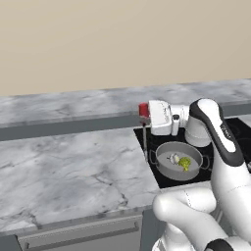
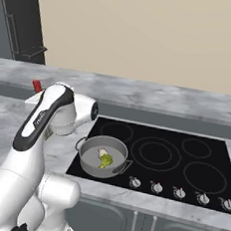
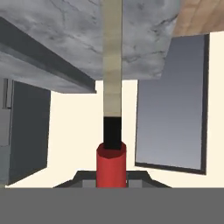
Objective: Put the garlic and broccoli in the pot. Retrieve the spatula and lightly stir the vegetables in the pot.
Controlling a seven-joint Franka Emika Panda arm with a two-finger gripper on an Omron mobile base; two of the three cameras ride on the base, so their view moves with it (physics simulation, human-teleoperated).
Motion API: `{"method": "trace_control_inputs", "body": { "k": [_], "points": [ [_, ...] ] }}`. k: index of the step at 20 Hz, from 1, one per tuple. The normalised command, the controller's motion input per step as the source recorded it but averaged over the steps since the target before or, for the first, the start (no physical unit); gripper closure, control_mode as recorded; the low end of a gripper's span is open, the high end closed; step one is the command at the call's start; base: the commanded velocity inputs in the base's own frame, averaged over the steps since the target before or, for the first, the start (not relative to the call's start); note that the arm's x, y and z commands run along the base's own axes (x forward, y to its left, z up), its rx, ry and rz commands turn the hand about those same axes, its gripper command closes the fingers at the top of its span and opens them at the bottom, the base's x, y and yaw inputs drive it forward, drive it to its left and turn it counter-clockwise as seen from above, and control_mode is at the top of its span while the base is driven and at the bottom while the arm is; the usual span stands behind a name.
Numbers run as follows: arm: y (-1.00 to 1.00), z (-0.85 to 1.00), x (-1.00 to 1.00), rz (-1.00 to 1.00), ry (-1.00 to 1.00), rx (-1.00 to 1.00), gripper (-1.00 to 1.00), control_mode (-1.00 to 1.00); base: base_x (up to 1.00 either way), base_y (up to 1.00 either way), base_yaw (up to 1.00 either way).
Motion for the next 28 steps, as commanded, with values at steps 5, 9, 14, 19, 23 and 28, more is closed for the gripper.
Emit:
{"method": "trace_control_inputs", "body": {
  "k": [5,9,14,19,23,28],
  "points": [
    [-0.70,0.13,0.09,-0.17,0.20,0.09,1.00,-1.00,0.00,0.00,0.00],
    [-0.77,0.08,0.10,-0.08,0.15,0.03,1.00,-1.00,0.00,0.00,0.00],
    [-0.84,0.00,0.17,-0.09,0.20,0.02,1.00,-1.00,0.00,0.00,0.00],
    [-0.80,-0.01,0.25,-0.09,0.16,0.01,1.00,-1.00,0.00,0.00,0.00],
    [-0.57,-0.23,0.25,-0.06,0.03,0.00,1.00,-1.00,0.00,0.00,0.00],
    [-0.28,-0.45,0.14,-0.08,-0.07,-0.02,1.00,-1.00,0.00,0.00,0.00]
  ]
}}
